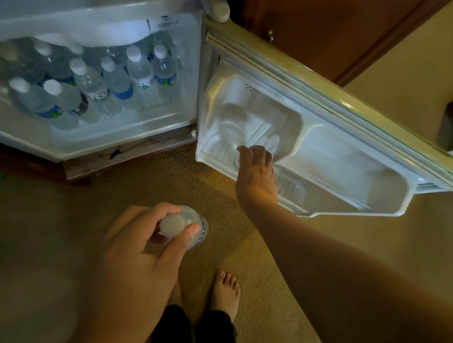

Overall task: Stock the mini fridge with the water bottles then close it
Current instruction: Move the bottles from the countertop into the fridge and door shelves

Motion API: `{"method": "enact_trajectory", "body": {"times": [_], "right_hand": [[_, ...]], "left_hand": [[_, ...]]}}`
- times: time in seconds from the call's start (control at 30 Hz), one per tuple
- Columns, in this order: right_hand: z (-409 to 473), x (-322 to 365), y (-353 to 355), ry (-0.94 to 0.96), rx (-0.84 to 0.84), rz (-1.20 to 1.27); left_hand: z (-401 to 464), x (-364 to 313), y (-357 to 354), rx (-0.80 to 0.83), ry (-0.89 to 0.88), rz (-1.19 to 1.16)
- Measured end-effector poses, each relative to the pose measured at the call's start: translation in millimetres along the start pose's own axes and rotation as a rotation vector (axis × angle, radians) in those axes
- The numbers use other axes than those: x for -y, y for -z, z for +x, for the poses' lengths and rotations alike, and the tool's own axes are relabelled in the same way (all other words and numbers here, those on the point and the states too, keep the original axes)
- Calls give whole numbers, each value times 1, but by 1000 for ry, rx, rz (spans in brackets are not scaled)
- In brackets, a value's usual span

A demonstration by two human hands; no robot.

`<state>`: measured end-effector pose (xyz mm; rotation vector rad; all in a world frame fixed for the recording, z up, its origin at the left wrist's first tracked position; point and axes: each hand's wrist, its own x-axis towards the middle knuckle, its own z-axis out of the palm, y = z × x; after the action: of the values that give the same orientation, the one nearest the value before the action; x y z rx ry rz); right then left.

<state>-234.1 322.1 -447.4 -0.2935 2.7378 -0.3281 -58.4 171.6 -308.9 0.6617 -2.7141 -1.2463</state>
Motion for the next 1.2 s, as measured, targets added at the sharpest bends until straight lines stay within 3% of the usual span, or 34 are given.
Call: {"method": "enact_trajectory", "body": {"times": [0.13, 0.3, 0.47, 0.6, 0.93, 1.2], "right_hand": [[-5, -7, -4, -119, -30, 170], [-22, -17, -21, -113, -232, 321], [-33, -31, -41, -262, -479, 480], [-36, -49, -38, -385, -557, 578], [-45, -96, -27, -384, -600, 378], [-52, -117, -28, -470, -771, 355]], "left_hand": [[-2, -8, -8, -21, -22, -16], [-2, -15, -13, -3, -15, -29], [-1, -15, -18, 14, -20, -10], [-1, -14, -21, 8, -57, -1], [-8, -19, -29, 19, -90, -51], [-16, -23, -40, 41, -123, -56]]}}
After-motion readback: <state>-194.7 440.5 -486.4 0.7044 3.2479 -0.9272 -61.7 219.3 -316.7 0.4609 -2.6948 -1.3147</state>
